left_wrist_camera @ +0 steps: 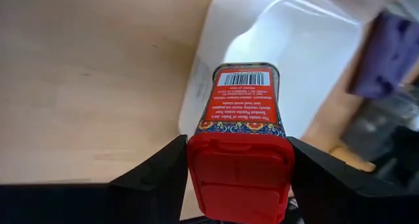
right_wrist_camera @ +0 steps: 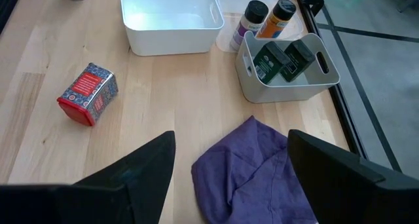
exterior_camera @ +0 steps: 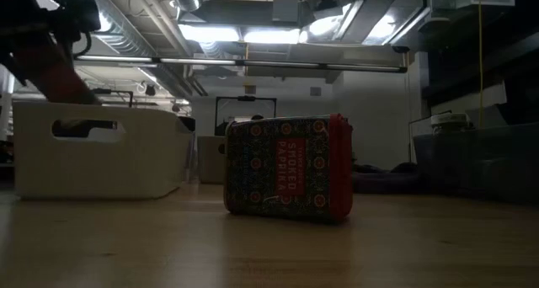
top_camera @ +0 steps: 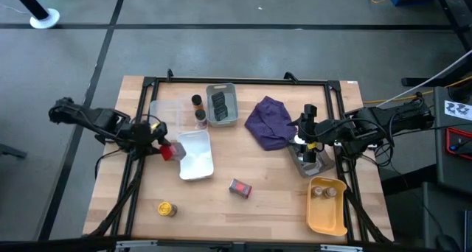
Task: Sort spices by type
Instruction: Put the red seasoning can into the most top left transparent bin
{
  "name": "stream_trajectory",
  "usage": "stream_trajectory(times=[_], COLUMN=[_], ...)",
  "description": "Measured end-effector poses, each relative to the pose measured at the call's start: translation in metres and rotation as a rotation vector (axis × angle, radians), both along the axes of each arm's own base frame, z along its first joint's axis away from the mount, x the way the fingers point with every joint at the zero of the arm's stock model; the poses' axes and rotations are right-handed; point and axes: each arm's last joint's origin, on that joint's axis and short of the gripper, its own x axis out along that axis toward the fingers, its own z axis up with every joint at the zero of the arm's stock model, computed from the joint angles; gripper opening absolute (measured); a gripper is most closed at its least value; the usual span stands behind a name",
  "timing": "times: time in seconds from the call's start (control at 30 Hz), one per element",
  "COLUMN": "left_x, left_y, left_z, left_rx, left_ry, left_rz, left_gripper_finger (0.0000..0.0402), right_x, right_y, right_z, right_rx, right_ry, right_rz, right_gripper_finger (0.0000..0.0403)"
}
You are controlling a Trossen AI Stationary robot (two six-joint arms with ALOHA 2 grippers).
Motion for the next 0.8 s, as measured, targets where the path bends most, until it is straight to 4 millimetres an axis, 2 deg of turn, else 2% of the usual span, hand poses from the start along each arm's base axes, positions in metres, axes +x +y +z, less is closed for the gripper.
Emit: stream_trajectory(times=[0.2,0.6,0.8], left_x=[-0.008,-0.032,-0.038], left_y=[0.006,0.022,0.028], left_z=[0.004,0.008,0.029], left_rx=[0.083,0.321,0.459], left_ry=[-0.081,-0.188,-0.261], left_rz=[0.03,0.211,0.243], left_gripper_finger=[0.0209,0.0209,0.0209], right_x=[0.0,0.0,0.0], right_y=[0.0,0.0,0.0], right_z=[0.0,0.0,0.0], right_rx=[0.0,0.0,0.0], right_ry=[0.0,0.0,0.0], right_rz=[0.0,0.0,0.0], right_gripper_finger=[0.0294,0.0294,0.0294])
